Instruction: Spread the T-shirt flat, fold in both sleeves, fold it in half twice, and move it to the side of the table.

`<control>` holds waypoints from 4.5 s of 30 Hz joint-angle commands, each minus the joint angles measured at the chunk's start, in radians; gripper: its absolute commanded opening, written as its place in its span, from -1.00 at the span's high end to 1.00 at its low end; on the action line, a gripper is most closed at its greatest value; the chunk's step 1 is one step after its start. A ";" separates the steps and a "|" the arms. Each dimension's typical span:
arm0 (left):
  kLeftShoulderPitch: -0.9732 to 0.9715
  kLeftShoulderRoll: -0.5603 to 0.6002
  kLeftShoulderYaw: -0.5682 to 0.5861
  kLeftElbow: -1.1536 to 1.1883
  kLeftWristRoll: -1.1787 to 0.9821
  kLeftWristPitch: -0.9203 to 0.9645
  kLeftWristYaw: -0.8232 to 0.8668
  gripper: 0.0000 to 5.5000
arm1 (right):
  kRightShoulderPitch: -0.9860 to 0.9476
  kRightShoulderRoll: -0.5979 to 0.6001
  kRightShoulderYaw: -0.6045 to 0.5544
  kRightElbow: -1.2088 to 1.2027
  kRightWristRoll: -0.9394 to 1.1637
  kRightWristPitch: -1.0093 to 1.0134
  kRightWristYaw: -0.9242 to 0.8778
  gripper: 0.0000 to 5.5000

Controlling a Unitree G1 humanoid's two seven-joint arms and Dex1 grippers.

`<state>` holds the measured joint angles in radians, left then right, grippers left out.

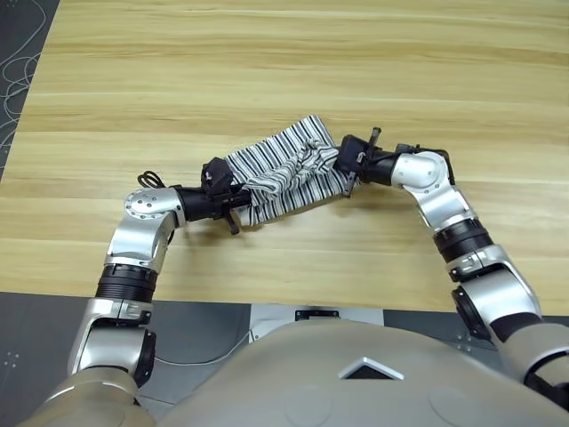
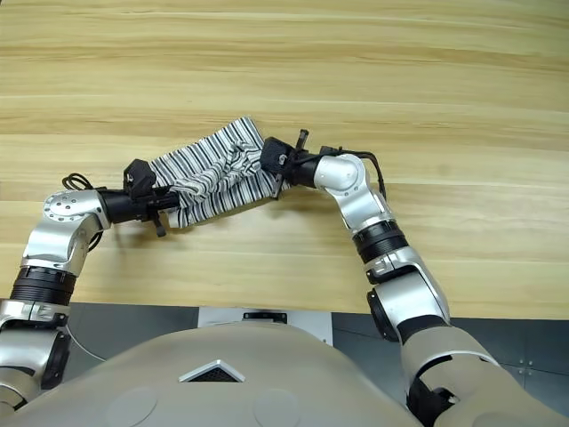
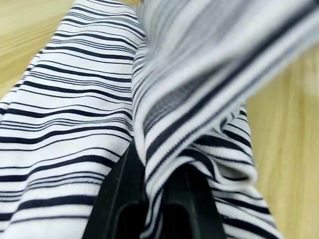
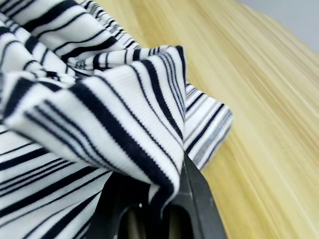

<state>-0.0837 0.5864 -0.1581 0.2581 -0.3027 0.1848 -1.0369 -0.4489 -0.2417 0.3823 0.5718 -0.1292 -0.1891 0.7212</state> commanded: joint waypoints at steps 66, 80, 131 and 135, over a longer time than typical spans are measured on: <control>-0.142 -0.293 0.011 -0.179 0.060 0.344 0.509 0.16 | -0.229 0.188 -0.241 0.401 -0.069 -0.263 -0.670 0.08; -0.156 -0.216 0.067 0.261 0.154 0.199 0.526 0.16 | -0.186 0.212 -0.226 0.248 -0.060 -0.186 -0.605 0.08; -0.487 -0.349 0.285 0.706 0.207 -0.226 0.956 0.16 | -0.126 0.222 -0.286 0.369 -0.012 -0.288 -0.681 0.08; -0.547 -0.339 0.364 0.854 0.198 -0.541 1.089 0.16 | -0.169 0.213 -0.237 0.571 -0.081 -0.251 -0.690 0.08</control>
<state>-0.5905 0.2428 0.1795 1.0575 -0.1057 -0.2515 0.0059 -0.5843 -0.0191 0.1324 1.0773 -0.1863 -0.4594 0.0339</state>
